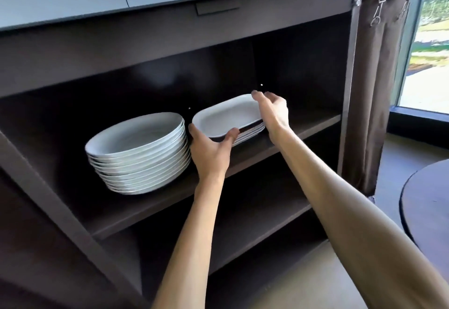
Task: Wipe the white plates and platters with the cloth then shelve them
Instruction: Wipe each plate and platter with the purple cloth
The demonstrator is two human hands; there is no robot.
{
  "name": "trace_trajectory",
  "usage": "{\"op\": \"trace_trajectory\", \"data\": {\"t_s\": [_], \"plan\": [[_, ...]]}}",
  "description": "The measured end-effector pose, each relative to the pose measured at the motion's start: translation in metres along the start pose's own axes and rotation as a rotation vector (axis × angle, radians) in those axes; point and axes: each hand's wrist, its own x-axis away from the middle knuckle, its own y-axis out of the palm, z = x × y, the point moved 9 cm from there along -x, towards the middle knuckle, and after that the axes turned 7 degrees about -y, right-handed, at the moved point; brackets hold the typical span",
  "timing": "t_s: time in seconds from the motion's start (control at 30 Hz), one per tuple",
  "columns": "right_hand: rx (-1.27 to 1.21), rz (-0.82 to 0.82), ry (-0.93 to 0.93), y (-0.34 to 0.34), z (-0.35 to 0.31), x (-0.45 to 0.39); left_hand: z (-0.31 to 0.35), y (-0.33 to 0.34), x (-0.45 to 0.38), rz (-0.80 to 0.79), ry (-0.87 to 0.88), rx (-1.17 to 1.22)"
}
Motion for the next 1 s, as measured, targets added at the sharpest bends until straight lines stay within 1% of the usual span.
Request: {"op": "trace_trajectory", "data": {"t_s": [0.07,0.23,0.57,0.83,0.93,1.0], "plan": [[0.052,-0.036,-0.003,0.008,0.009,-0.007,-0.003,0.002,-0.005,0.039,-0.013,-0.034],[0.164,-0.085,0.024,0.012,0.038,-0.019,-0.011,0.006,-0.004,0.055,-0.072,-0.102],[0.323,-0.08,-0.01,0.023,0.045,-0.033,-0.011,0.008,-0.008,0.065,-0.142,-0.252],[0.371,-0.076,-0.061,0.024,0.047,-0.037,-0.017,0.011,-0.01,0.019,-0.23,-0.252],[0.347,-0.082,-0.056,0.019,0.045,-0.032,-0.015,0.015,-0.008,-0.006,-0.208,-0.289],[0.329,-0.064,-0.086,0.012,0.037,-0.024,-0.013,0.015,-0.003,-0.023,-0.176,-0.332]]}}
